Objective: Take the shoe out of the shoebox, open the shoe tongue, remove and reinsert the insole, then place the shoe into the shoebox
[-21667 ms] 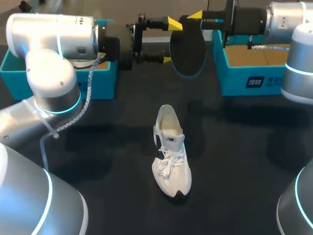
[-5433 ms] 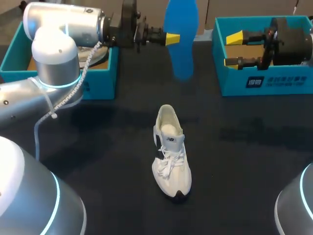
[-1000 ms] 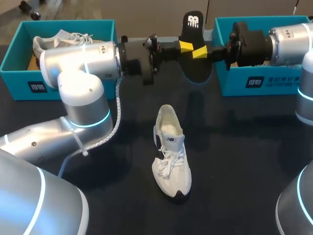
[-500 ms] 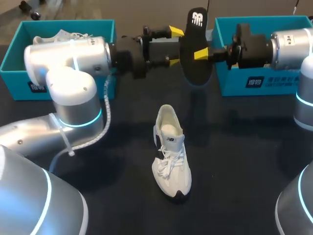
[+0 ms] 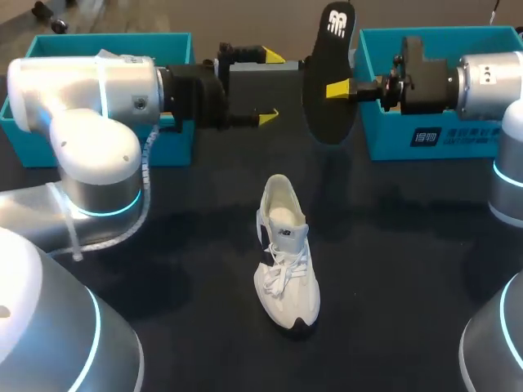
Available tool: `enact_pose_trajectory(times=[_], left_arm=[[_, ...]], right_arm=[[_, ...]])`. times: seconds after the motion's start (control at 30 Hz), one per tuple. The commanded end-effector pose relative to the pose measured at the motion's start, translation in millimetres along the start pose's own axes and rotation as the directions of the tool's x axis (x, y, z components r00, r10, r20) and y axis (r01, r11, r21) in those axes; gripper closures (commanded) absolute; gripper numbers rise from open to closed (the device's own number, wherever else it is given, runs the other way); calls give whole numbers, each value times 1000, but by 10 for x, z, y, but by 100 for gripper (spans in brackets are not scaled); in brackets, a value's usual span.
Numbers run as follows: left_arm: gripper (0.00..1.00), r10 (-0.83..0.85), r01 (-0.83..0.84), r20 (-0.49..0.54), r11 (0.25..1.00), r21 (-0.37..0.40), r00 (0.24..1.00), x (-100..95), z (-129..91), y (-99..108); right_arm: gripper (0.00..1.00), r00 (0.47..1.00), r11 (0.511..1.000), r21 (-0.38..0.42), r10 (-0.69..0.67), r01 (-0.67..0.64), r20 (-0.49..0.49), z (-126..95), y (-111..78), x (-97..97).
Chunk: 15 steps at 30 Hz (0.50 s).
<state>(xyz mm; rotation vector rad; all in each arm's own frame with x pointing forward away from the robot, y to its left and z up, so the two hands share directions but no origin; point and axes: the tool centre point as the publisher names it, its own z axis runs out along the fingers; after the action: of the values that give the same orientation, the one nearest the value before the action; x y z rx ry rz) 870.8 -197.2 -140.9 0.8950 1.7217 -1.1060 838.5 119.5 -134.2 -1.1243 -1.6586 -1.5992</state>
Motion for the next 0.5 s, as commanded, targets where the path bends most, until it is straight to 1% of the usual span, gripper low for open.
enact_pose_trajectory(times=[0.03, 0.1, 0.5], left_arm=[[0, -52, 48, -105, 998, -38, 993, 52, -79, -63], [0, -52, 48, -105, 998, -38, 993, 52, -79, -63], [0, -52, 48, -105, 998, -38, 993, 52, -79, -63]], right_arm=[[100, 998, 997, -27, -69, 69, 1, 48, 33, 50], [100, 996, 995, -34, -89, 89, 15, 56, 45, 58], [100, 996, 995, -34, -89, 89, 15, 56, 45, 58]])
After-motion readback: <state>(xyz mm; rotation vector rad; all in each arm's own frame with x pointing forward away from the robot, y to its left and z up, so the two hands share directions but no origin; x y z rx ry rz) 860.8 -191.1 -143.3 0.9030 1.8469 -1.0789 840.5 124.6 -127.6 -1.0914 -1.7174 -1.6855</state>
